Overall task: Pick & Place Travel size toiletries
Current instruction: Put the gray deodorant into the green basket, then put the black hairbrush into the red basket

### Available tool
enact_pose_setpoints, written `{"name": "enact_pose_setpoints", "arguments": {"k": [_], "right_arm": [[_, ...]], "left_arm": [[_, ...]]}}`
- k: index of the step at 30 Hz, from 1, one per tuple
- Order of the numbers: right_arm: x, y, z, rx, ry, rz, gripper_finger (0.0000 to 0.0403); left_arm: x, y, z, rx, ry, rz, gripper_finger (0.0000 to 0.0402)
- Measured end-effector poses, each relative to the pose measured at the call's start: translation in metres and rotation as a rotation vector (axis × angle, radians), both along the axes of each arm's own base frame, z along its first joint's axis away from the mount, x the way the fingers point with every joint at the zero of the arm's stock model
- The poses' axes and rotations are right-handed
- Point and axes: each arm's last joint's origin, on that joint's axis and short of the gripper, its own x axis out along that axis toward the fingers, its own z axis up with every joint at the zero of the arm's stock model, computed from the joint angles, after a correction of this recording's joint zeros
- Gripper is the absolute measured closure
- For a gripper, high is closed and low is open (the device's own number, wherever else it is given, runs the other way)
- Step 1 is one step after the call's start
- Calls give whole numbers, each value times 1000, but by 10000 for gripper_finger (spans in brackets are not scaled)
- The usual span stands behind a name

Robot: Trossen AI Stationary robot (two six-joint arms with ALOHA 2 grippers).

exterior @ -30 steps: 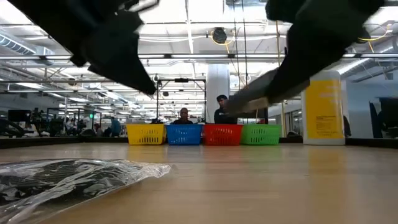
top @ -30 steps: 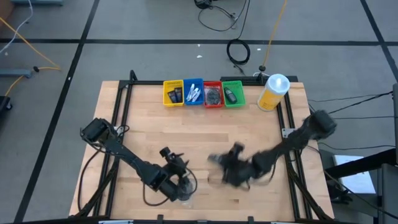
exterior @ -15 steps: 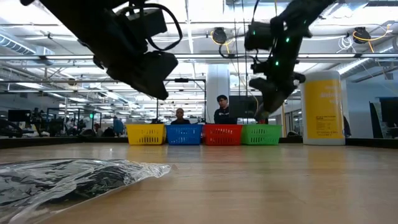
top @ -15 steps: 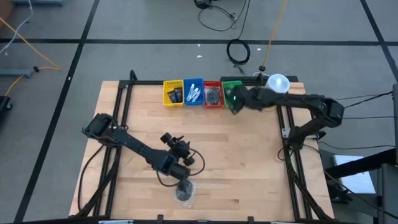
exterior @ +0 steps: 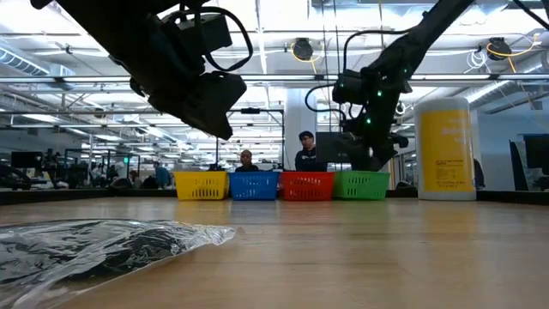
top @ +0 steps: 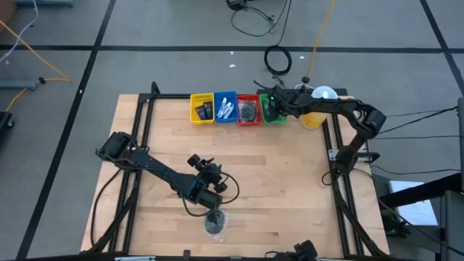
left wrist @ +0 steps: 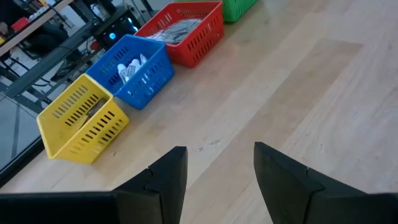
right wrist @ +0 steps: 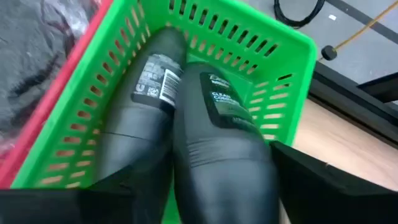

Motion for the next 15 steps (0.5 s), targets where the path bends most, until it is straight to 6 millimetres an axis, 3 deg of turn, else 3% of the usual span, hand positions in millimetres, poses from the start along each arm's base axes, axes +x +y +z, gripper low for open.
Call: {"name": "enact_pose_setpoints", "arguments": {"k": [6, 10, 12, 15], "right_arm": [[4, -3, -1, -35, -9, 33, 114], [4, 3, 19, -89, -51, 76, 109], [6, 19, 32, -113, -71, 131, 111], [11, 60, 44, -166, -122, 285, 116]], "left_arm": [[-1, -2, 0, 0, 2, -6, 218], [-4, -5, 1, 5, 17, -20, 218], [-8, -10, 6, 1, 15, -36, 218], [-22, -23, 21, -16, -16, -71, 218]]}}
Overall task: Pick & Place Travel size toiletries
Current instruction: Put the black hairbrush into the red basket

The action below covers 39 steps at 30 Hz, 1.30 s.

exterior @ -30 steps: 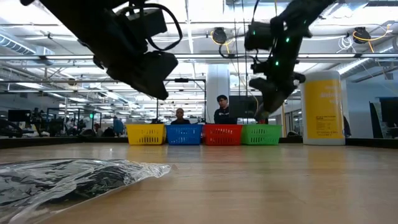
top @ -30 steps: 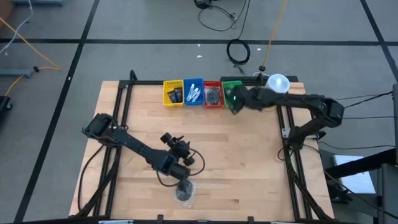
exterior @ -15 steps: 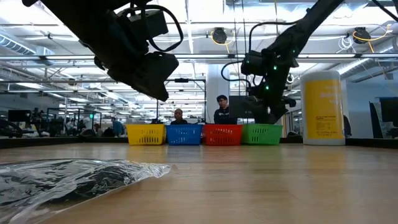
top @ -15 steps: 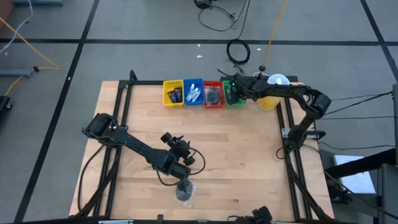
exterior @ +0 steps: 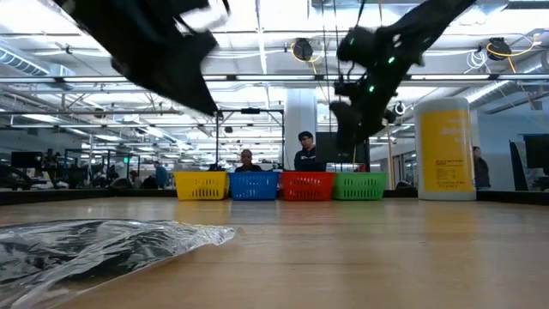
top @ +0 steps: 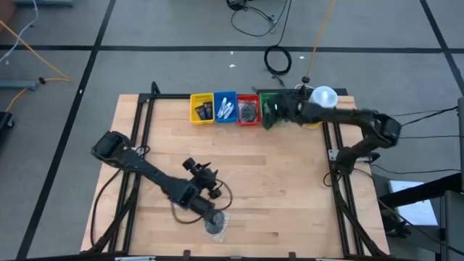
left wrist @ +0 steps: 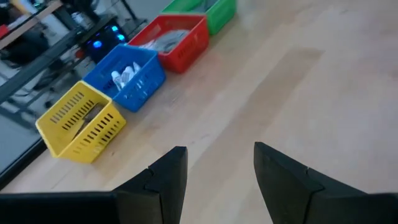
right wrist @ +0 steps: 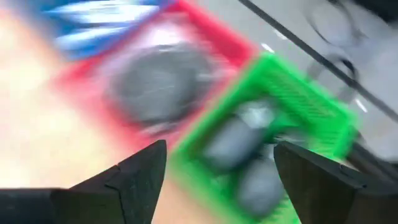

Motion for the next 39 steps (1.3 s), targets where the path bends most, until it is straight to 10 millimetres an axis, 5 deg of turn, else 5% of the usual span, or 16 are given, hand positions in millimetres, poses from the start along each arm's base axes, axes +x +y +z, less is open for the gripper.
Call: {"name": "enact_pose_setpoints", "arguments": {"k": [4, 9, 13, 17, 24, 30, 39], "right_arm": [[-1, 77, -14, -43, -96, 259, 123], [-22, 169, -55, -98, -188, 526, 132], [-40, 224, -78, -125, -181, 616, 142], [-45, 262, -93, -117, -227, 711, 149], [-40, 293, -123, -86, -335, 795, 150], [-40, 300, -136, -52, -359, 795, 150], [-39, 301, -135, -22, -385, 814, 150]], "left_arm": [[-23, -30, 16, -16, -26, -120, 218], [-55, -73, 21, -26, -38, -293, 218], [-69, -93, 22, -96, -112, -337, 218], [-61, -96, 19, -162, -152, -342, 218], [-28, -68, 3, -272, -50, -398, 218], [-1, -41, -14, -461, 22, -680, 218], [-12, -11, -52, -550, 140, -885, 218]]}}
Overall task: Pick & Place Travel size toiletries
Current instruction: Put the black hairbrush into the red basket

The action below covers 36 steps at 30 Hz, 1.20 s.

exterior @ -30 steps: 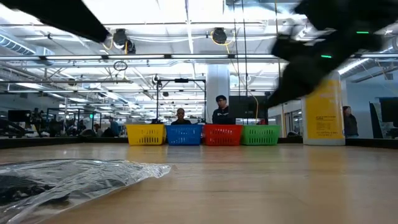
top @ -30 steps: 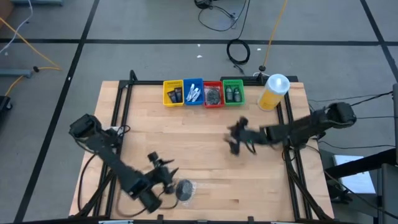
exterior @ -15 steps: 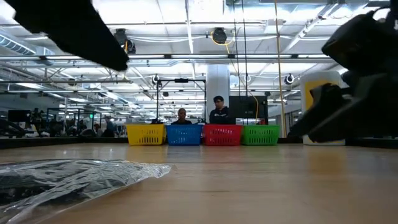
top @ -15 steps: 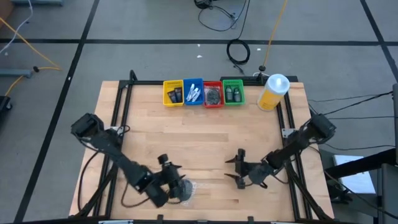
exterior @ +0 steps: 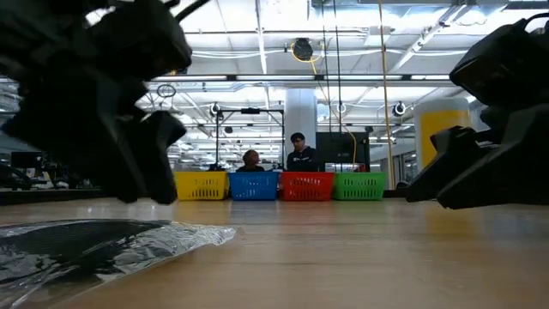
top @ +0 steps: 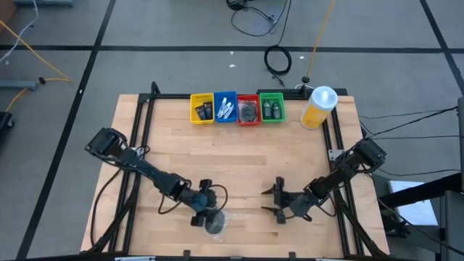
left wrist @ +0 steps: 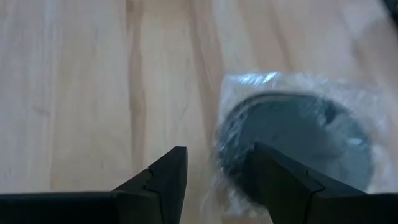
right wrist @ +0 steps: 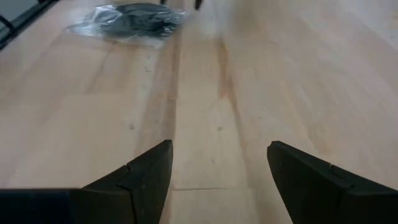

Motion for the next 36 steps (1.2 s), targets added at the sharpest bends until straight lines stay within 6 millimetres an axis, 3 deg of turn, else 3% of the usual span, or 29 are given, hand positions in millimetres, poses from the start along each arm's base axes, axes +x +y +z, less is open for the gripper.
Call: {"name": "enact_pose_setpoints", "arguments": {"k": [9, 22, 32, 36], "right_arm": [[0, 9, 4, 25, -11, 42, 150], [7, 15, 10, -64, -41, 98, 150], [12, 11, 14, -42, -67, 95, 150], [19, 7, 17, 21, -80, 149, 150]], "left_arm": [[-12, -4, -10, -5, 33, -77, 238], [-11, -9, -18, 63, -6, -58, 393], [10, -2, 0, 58, -269, 55, 399], [11, -2, 3, 53, -266, 83, 394]]}}
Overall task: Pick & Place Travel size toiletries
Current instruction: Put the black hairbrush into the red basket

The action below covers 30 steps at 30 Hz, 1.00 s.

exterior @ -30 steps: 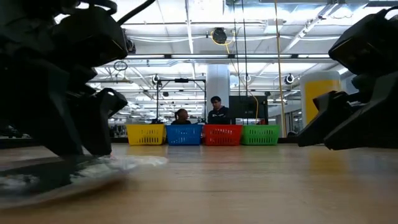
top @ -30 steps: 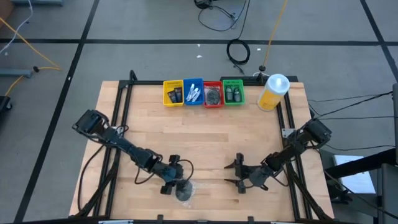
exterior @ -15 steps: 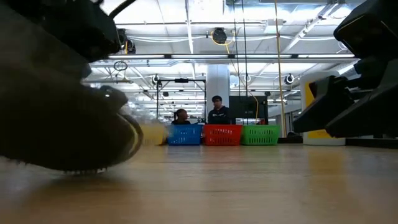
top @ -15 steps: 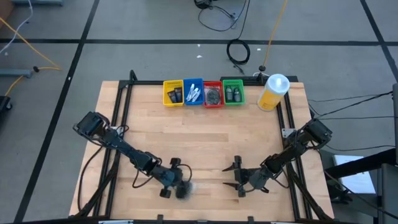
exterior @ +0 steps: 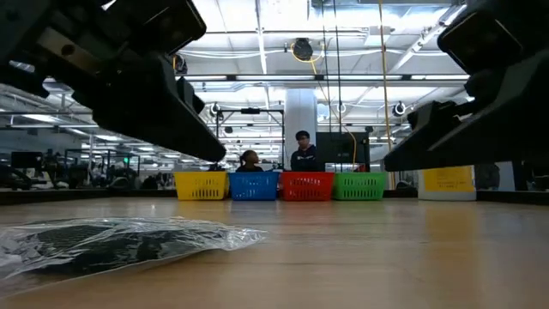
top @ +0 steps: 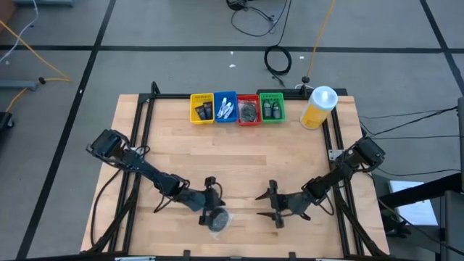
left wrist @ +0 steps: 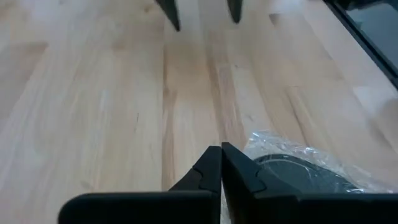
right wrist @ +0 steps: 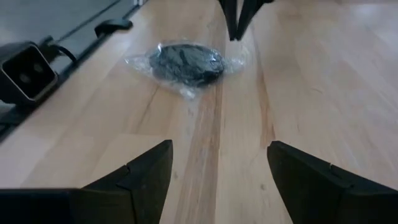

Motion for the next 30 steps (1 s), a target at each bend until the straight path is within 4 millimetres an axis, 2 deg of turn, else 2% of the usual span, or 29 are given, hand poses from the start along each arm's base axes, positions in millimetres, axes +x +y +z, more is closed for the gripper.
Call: {"name": "enact_pose_setpoints", "arguments": {"k": [5, 11, 14, 17, 19, 22, 26, 30], "right_arm": [[3, -4, 0, 5, -1, -11, 150], [3, -4, 0, 0, 5, -12, 150], [3, -4, -1, -1, 7, -12, 150], [3, -5, -1, -4, 10, -13, 150], [3, -5, -1, -7, 14, -13, 150], [2, -5, -2, -8, 16, -13, 150], [2, -5, -2, -8, 16, -13, 150], [2, -5, -2, -8, 16, -13, 150]], "left_arm": [[-6, 6, 4, -129, 115, 112, 361], [-8, 5, -3, -262, 205, 189, 267], [-10, 2, -12, -276, 242, 204, 230], [-12, -5, -18, -249, 244, 179, 218], [-14, -8, -24, -226, 248, 181, 225], [-14, -11, -29, -199, 250, 164, 256], [-11, -13, -34, -176, 223, 129, 318], [-6, -14, -30, -149, 159, 71, 387]]}}
